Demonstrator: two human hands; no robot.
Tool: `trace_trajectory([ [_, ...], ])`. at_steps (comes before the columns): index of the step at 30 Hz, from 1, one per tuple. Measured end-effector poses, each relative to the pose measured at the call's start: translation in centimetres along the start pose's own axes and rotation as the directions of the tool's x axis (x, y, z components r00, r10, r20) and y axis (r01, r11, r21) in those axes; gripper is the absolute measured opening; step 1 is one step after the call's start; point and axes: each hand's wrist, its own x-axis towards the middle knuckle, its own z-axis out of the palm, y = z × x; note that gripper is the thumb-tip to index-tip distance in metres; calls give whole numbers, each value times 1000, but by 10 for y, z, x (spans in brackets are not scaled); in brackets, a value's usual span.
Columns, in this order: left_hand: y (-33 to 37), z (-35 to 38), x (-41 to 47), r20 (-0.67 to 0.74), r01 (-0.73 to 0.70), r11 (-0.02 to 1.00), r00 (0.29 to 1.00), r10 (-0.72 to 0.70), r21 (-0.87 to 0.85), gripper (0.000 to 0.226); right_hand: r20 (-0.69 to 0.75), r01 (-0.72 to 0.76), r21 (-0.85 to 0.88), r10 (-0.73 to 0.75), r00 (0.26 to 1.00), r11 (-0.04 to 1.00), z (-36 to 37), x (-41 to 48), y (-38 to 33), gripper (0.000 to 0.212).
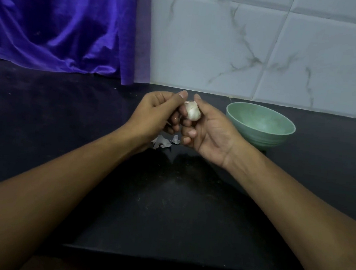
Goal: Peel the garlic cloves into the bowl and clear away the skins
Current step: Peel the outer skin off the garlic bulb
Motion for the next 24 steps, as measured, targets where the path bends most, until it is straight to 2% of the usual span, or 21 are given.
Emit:
trace_trajectory([
  [7,-9,-15,5,47,66,979,996,-76,192,28,-53,-8,87,12,999,996,-11,0,-4,23],
  [11,-14,-26,9,27,14,933,999,-25,360,36,-83,-9,105,18,996,994,-16,2,-4,18],
  [15,-12,-31,10,47,-7,901,999,-15,434,44,-95,-9,104,19,995,995,-20,4,-6,13],
  [19,-10,-31,8,104,-51,810,995,-13,584,34,-109,37,0,-37,993,999,-21,5,-4,19],
  [21,-11,-33,9,110,-61,785,994,-9,617,29,-125,67,-98,-79,989,993,-21,4,-3,15],
  [24,-11,-34,10,102,-60,782,995,-4,620,24,-136,84,-142,-103,985,986,-22,5,-2,18],
])
